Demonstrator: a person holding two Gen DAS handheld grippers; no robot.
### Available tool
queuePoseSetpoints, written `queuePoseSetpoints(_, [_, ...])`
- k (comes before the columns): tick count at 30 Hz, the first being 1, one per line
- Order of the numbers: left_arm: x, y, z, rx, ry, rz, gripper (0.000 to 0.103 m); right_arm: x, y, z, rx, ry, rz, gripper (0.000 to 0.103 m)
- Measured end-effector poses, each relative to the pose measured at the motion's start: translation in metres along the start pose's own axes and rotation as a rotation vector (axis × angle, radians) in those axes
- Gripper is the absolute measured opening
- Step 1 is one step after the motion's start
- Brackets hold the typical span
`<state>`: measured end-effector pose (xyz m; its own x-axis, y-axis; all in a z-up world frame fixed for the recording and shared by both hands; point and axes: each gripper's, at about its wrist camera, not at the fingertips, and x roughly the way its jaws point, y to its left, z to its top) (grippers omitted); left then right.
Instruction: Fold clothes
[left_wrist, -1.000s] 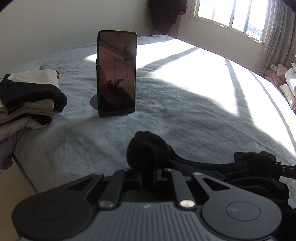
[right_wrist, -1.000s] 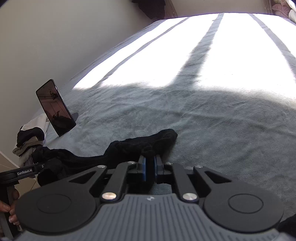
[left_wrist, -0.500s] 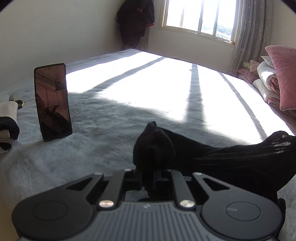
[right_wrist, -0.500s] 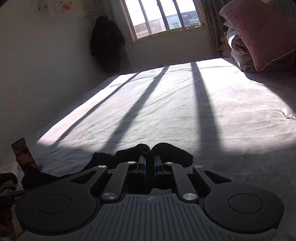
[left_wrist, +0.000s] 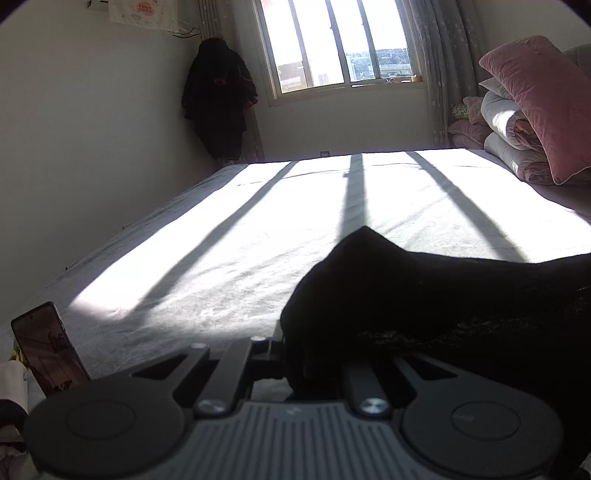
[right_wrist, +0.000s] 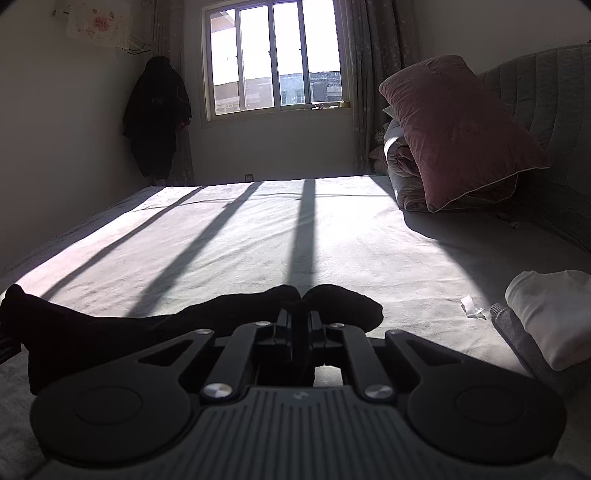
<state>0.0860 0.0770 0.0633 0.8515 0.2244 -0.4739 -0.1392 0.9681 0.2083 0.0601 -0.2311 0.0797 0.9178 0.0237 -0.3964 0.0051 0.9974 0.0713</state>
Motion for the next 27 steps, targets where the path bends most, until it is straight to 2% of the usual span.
queuePoseSetpoints(9, [0.060, -0.034, 0.020, 0.038, 0.002, 0.020, 0.007, 0.051, 0.006, 0.002, -0.111, 0.022, -0.088, 0.009])
queuePoseSetpoints(19, [0.126, -0.059, 0.004, 0.127, 0.051, 0.084, 0.007, 0.113, 0.021, -0.019, -0.213, 0.086, -0.127, 0.009])
queuePoseSetpoints(27, [0.151, -0.066, -0.011, 0.153, 0.084, 0.090, 0.008, 0.144, 0.022, -0.038, -0.205, 0.149, -0.133, 0.009])
